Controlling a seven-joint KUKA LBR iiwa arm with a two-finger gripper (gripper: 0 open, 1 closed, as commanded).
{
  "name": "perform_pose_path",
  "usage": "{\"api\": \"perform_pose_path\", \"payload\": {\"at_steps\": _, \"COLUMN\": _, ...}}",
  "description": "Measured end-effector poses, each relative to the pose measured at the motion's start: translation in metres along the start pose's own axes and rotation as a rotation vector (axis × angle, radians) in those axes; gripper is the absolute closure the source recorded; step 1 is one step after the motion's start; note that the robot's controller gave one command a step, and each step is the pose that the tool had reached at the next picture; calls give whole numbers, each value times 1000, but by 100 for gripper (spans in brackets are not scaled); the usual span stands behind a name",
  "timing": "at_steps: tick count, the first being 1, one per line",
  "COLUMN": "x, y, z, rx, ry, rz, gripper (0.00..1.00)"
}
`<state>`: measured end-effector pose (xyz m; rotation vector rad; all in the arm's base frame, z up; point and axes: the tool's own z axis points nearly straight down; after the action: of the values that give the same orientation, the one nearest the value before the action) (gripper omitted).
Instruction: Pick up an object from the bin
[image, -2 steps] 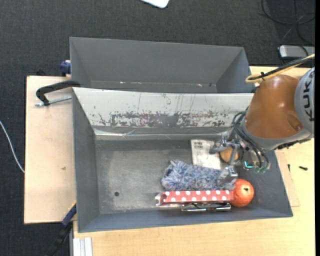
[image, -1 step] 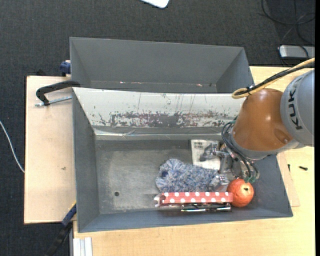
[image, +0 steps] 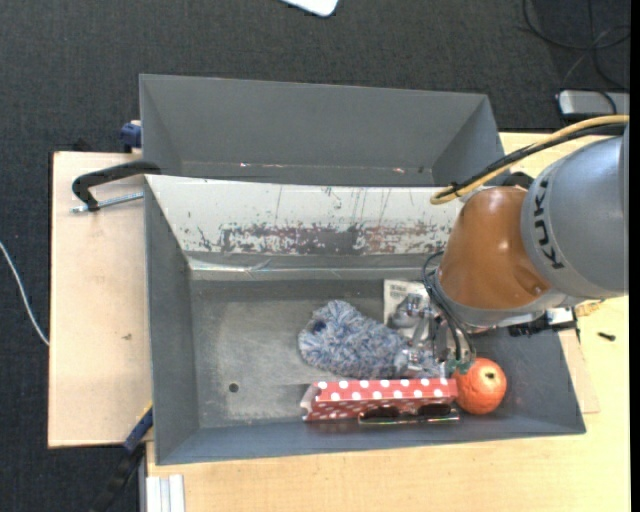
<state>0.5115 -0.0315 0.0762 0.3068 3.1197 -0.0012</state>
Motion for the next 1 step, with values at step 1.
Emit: {"api": "perform_pose_path", "payload": {"at_steps": 1, "x": 0, "y": 0, "z": 0, "rx": 0, "ry": 1, "rz": 0, "gripper": 100}}
